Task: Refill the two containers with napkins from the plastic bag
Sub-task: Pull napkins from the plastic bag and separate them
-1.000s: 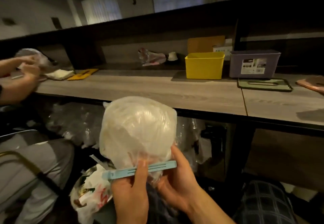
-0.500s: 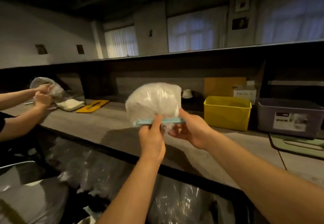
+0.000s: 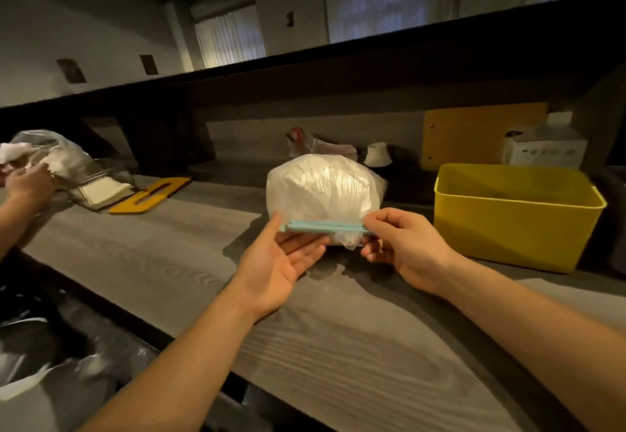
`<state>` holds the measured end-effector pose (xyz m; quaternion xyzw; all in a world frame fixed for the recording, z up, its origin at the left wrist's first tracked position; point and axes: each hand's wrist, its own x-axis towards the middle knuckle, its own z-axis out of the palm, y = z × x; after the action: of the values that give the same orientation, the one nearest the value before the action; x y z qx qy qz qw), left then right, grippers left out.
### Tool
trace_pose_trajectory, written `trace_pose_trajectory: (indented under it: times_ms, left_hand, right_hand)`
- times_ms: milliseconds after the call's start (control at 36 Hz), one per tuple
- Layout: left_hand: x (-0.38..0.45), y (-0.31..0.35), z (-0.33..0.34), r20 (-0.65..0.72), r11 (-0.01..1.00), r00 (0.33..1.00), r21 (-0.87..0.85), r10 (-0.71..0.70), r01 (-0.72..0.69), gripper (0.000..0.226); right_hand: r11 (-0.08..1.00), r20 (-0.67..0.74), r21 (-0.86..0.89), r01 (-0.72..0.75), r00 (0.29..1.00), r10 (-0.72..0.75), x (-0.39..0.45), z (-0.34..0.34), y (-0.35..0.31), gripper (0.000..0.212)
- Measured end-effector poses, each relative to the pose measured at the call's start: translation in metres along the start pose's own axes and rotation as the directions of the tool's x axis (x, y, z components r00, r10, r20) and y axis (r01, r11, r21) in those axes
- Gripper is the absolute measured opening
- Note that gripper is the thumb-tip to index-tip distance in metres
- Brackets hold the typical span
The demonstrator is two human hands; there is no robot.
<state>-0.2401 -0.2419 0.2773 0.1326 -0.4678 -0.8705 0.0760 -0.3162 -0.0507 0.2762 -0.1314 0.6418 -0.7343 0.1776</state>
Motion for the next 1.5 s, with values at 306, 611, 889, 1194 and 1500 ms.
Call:
trace_pose_trajectory:
  times_ms: [306, 611, 889, 1194, 1500]
  left_hand:
    - [-0.009, -0.001, 0.002, -0.004, 0.995, 0.996, 0.045, 0.089, -0.089, 0.024]
    - [-0.014, -0.005, -0.006, 0.141, 0.856, 0.917, 0.329, 0.374, -0.399, 0.037]
    - [-0.013, -0.006, -0.016, 0.192, 0.824, 0.910, 0.387, 0.367, -0.414, 0.030]
    - [-0.008, 0.003, -0.019, 0.119, 0.930, 0.957, 0.233, 0.264, -0.285, 0.024]
    - [-0.007, -0.001, -0.022, 0.137, 0.829, 0.926, 0.413, 0.353, -0.377, 0.021]
  right_hand:
    - [0.992, 0.033, 0.122, -0.024, 0.999, 0.020, -0.004, -0.002, -0.004, 0.019]
    - [0.999, -0.114, -0.031, 0.022, 0.993, -0.026, -0.005, -0.002, -0.004, 0.028]
    - [0.997, -0.031, 0.061, 0.053, 0.998, -0.051, -0.003, -0.005, 0.000, 0.027]
    - [0.974, 0.133, -0.125, 0.191, 0.976, -0.174, -0.011, -0.010, 0.001, 0.018]
    - [0.831, -0.151, -0.451, 0.327, 0.889, -0.432, -0.104, -0.070, 0.001, 0.019]
